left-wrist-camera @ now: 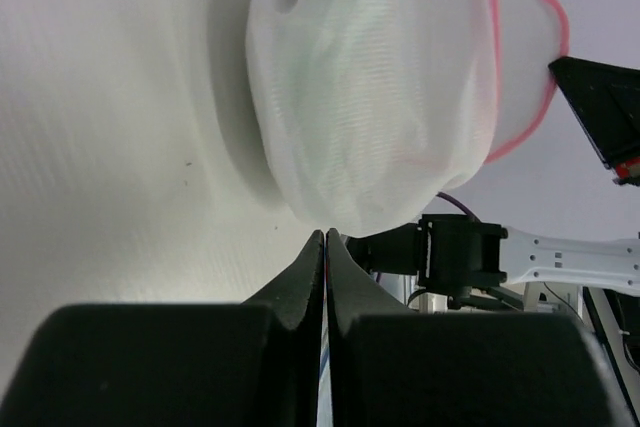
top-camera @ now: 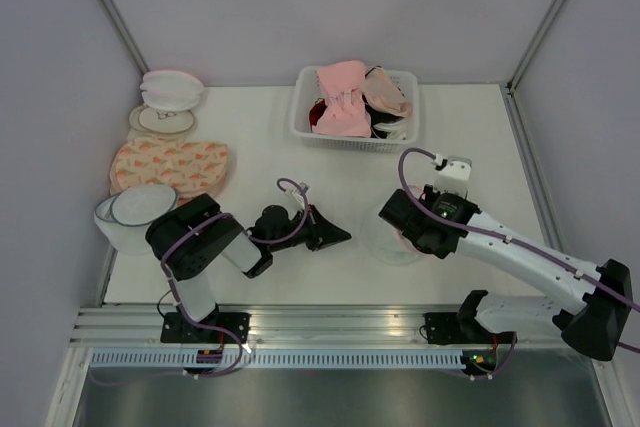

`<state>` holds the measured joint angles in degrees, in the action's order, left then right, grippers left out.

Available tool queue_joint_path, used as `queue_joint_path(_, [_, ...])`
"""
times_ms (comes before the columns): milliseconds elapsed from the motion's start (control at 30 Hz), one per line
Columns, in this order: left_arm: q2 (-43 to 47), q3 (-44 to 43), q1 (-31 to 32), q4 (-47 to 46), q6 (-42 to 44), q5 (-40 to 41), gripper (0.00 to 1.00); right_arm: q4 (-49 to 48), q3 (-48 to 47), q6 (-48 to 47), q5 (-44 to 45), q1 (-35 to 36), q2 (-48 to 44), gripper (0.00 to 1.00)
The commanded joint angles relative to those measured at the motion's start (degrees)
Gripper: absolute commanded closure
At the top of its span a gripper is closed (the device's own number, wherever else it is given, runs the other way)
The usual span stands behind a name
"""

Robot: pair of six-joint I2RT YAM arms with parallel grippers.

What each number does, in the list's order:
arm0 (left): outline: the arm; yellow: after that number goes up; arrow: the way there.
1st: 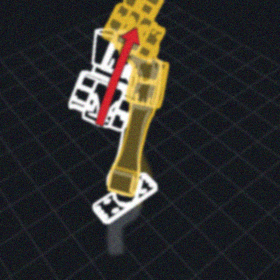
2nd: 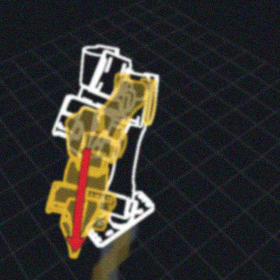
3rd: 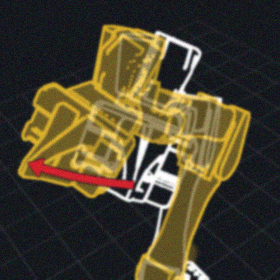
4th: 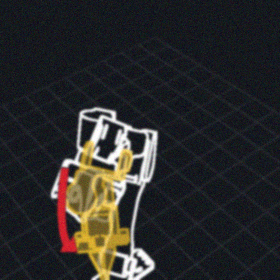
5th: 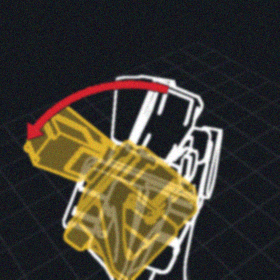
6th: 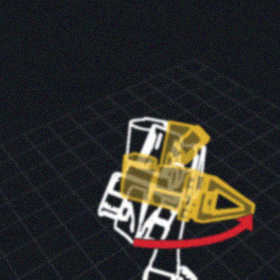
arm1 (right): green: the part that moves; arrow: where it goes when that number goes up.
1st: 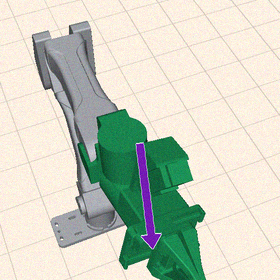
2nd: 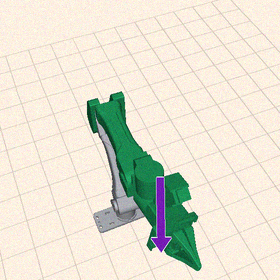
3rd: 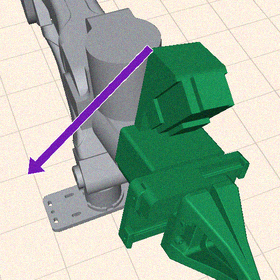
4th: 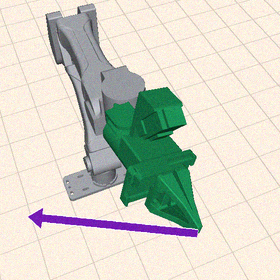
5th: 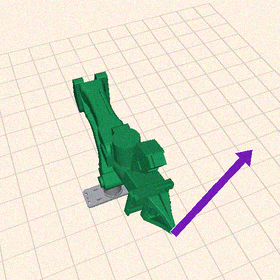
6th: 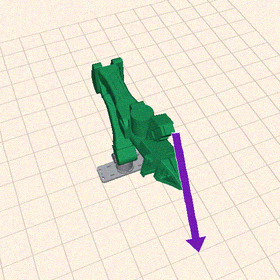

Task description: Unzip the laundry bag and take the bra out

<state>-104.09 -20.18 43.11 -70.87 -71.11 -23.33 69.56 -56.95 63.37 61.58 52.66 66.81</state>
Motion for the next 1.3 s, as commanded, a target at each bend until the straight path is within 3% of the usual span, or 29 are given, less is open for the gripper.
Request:
queue_joint_path(0, [4.59, -0.91, -0.05, 1.42, 0.79, -2.85, 0.98, 11.84, -3.6, 10.64, 4.96, -2.12, -1.5, 0.99])
queue_joint_path(300, [20.93, -5.56, -0.05, 26.89, 10.19, -3.74, 0.98, 13.67, -6.24, 6.68, 1.96, -8.98, -12.83, 0.99])
queue_joint_path(367, [23.05, -7.58, -0.05, 30.6, 11.86, -3.91, 0.98, 13.67, -6.86, 5.8, 1.18, -9.16, -15.03, 0.62])
queue_joint_path(400, [24.89, -8.11, -0.05, 33.4, 12.13, -3.91, 0.98, 13.67, -7.12, 5.27, 0.91, -9.16, -15.56, 0.5])
queue_joint_path(533, [28.41, -10.13, -0.05, 38.96, 14.24, -3.65, 0.98, 13.85, -8.96, 2.64, -0.15, -9.42, -17.84, 0.31])
queue_joint_path(733, [31.32, -12.5, -0.05, 46.6, 17.76, -3.56, 0.96, 13.32, -10.2, 0.61, -2.25, -9.42, -19.52, 0.29])
queue_joint_path(833, [31.15, -14.44, 0.13, 47.93, 19.69, -4.35, 0.8, 2.63, -7.05, -10.35, -11.43, -9.42, -20.48, 0.26])
queue_joint_path(867, [30.71, -14.97, 0.22, 48.8, 20.65, -4.35, 0.67, -3.32, -5.99, -14.55, -14.09, -9.34, -20.75, 0.25])
queue_joint_path(1000, [29.48, -17.87, 0.48, 51.7, 23.2, -3.39, 0.43, -14.78, 0.77, -18.19, -23.69, -9.42, -24.16, 0.23])
queue_joint_path(1267, [21.84, -24.55, 2.5, 57.6, 28.04, -0.49, 0.39, -30.34, 13.96, -23.29, -32.39, -9.42, -26.91, 0.22])
